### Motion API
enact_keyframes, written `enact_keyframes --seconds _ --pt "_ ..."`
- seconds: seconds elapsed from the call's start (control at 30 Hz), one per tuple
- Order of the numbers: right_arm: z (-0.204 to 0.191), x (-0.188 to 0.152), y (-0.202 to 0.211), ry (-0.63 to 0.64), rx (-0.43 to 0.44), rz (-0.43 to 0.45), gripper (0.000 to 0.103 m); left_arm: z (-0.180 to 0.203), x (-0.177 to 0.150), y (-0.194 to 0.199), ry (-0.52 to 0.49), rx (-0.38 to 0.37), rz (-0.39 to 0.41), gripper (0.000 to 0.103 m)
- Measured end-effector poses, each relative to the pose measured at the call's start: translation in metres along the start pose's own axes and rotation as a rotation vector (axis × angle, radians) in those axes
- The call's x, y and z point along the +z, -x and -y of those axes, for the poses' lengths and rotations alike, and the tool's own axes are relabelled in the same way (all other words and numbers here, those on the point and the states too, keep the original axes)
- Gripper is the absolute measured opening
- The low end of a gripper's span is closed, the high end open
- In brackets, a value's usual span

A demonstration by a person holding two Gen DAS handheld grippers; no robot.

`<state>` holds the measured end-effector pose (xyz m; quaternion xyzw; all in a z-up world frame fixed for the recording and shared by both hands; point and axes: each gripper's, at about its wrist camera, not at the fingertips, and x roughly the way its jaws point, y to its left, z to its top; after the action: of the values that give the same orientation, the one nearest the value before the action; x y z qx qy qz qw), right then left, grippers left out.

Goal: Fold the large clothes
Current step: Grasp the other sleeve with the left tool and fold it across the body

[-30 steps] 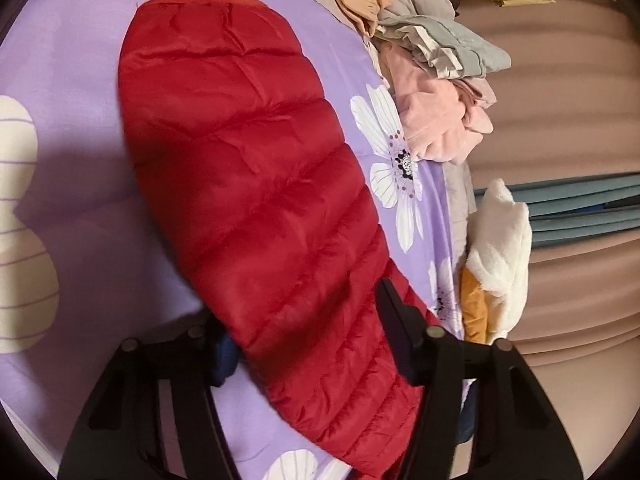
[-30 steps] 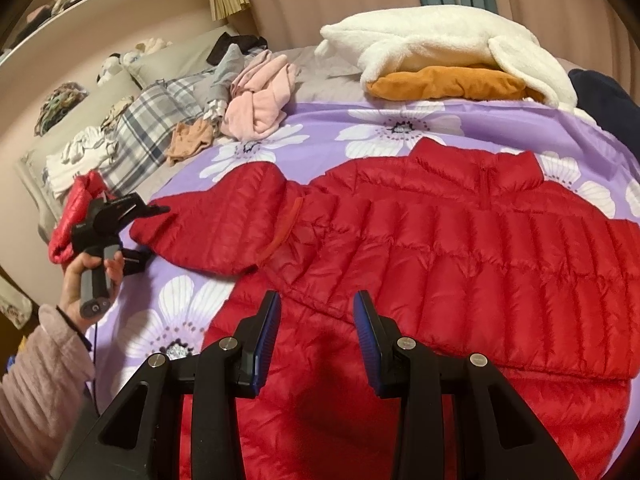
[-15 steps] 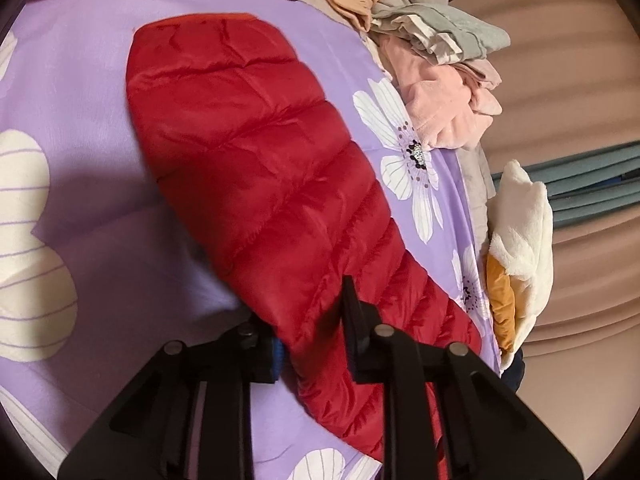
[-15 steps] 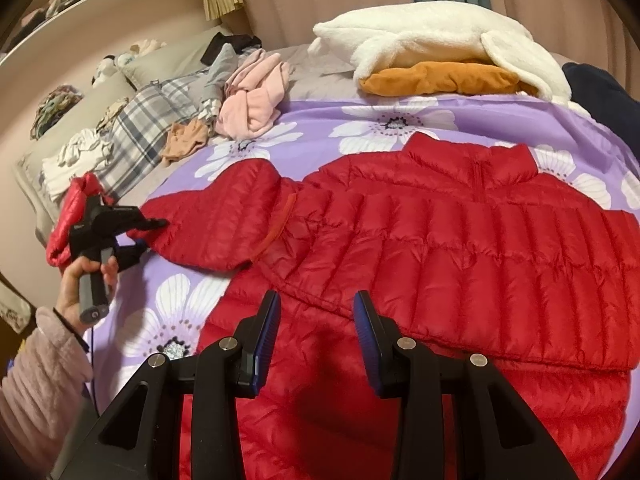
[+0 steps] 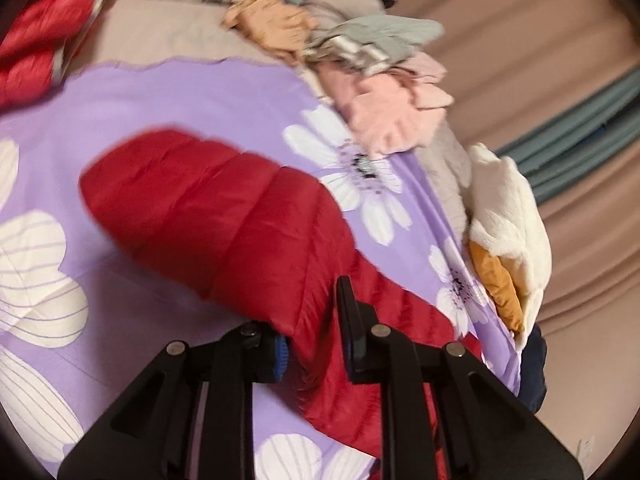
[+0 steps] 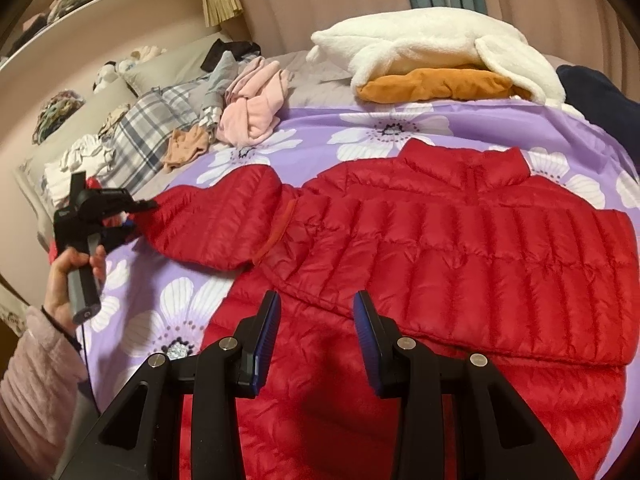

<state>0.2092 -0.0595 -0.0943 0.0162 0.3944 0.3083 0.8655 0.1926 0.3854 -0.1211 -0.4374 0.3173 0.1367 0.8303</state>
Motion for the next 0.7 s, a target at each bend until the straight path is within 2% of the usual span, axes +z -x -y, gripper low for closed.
enact_keyframes --seconds 0.3,0.4,0.57,0.7 --pt "0.013 -0.005 0.022 -0.036 -0.007 0.041 0.038 0.069 -0.015 0.023 -0.190 -0.031 0.040 0.018" --pt "0.020 -0.008 0.031 -0.053 -0.010 0.055 0.038 0.096 -0.027 0.028 -0.281 -0.034 0.045 0.019" --pt "0.032 -0.013 0.043 -0.083 -0.019 0.074 0.038 0.139 -0.054 0.030 -0.442 -0.032 0.047 0.019" --pt "0.046 -0.020 0.055 -0.115 -0.034 0.088 0.038 0.175 -0.088 0.027 -0.600 -0.031 0.042 0.019"
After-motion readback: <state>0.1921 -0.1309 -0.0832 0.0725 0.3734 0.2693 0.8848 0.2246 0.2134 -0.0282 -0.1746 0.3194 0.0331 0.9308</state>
